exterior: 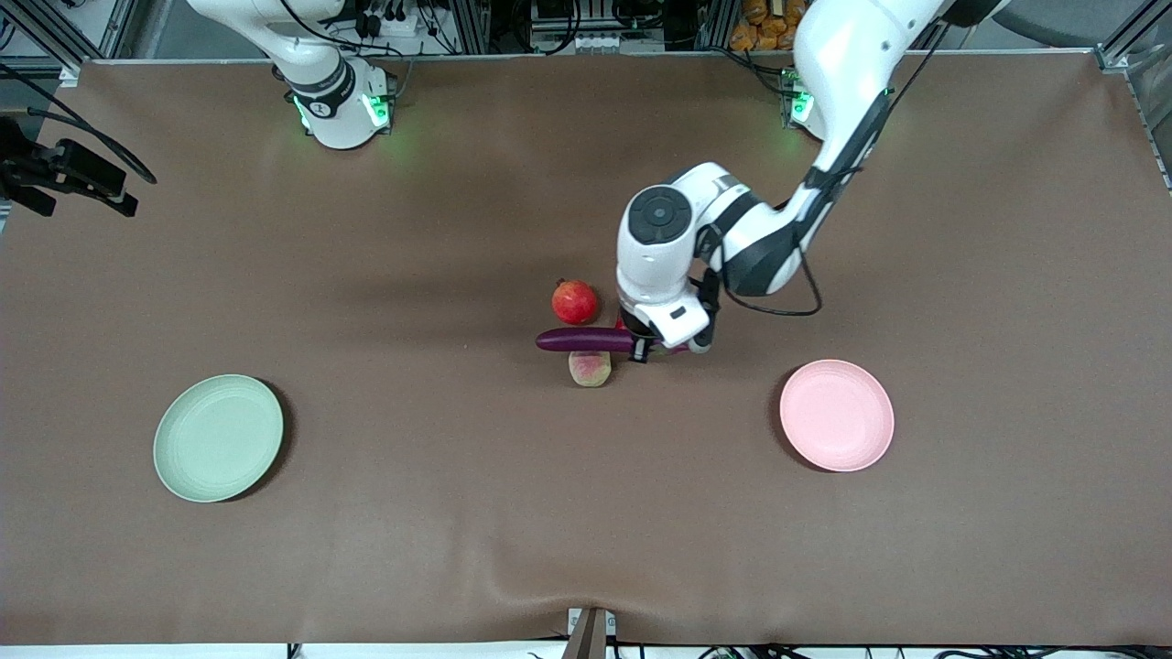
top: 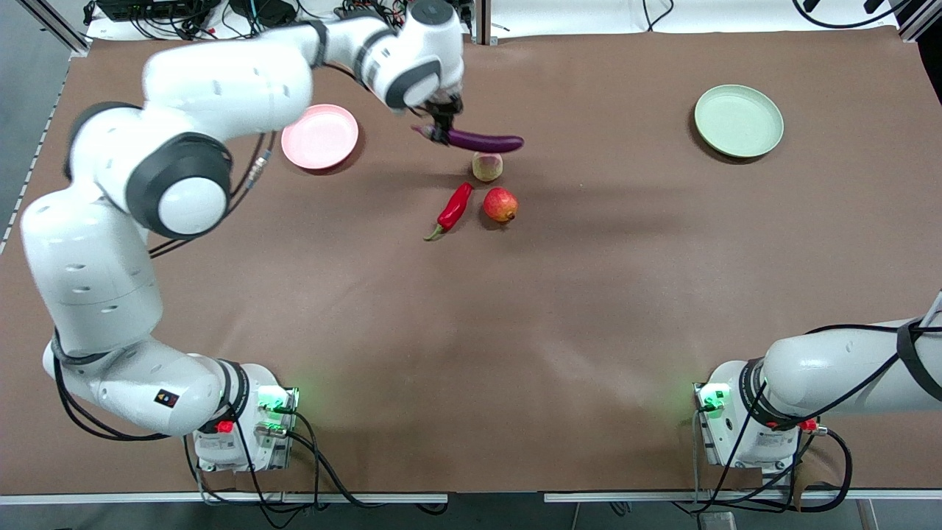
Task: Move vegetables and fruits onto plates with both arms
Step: 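Carry the eggplant toward the pink plate while the right gripper reaches the peach, then grasp the peach with the right gripper while the left gripper releases the eggplant, then carry the peach to the green plate while the left gripper grasps the chili, then lower the peach onto the green plate while the left gripper lifts the chili, then grasp the apple with the right gripper while the left gripper places the chili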
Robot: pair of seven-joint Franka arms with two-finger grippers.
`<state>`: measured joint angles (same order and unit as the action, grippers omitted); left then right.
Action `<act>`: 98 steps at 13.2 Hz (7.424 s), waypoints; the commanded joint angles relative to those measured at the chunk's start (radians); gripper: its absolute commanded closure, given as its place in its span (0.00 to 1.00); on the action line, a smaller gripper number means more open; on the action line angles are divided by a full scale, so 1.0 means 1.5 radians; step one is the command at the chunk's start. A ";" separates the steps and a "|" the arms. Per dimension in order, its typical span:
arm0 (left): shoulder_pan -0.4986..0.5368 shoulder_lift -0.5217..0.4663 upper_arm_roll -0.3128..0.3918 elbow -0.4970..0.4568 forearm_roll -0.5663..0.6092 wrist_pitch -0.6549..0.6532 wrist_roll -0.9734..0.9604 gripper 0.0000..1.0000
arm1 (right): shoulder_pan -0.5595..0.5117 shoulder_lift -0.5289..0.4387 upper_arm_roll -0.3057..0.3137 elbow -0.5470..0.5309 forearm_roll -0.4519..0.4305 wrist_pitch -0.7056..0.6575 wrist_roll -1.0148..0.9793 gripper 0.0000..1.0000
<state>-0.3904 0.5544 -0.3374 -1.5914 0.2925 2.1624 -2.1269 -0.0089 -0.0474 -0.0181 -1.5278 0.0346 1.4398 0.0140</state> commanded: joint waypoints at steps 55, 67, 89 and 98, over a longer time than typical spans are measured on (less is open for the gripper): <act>0.148 0.060 -0.213 -0.148 0.044 0.069 0.536 0.00 | -0.073 0.443 0.069 0.100 -0.021 0.220 0.034 1.00; 0.138 0.121 -0.206 -0.183 0.189 0.145 0.771 0.10 | -0.149 0.478 0.009 -0.036 -0.014 0.493 -0.182 0.85; 0.519 0.054 -0.380 -0.132 0.180 0.107 0.813 1.00 | 0.192 0.430 0.130 0.105 0.124 0.234 0.613 0.00; 0.582 0.053 -0.385 -0.047 0.058 0.079 0.689 1.00 | 0.379 0.474 0.130 0.014 0.123 0.386 0.952 0.00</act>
<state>0.4765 0.6479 -0.9014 -1.6906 0.3934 2.3054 -1.0014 0.5387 0.6451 0.1846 -1.5033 0.2181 1.9931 1.3914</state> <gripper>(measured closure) 0.621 0.000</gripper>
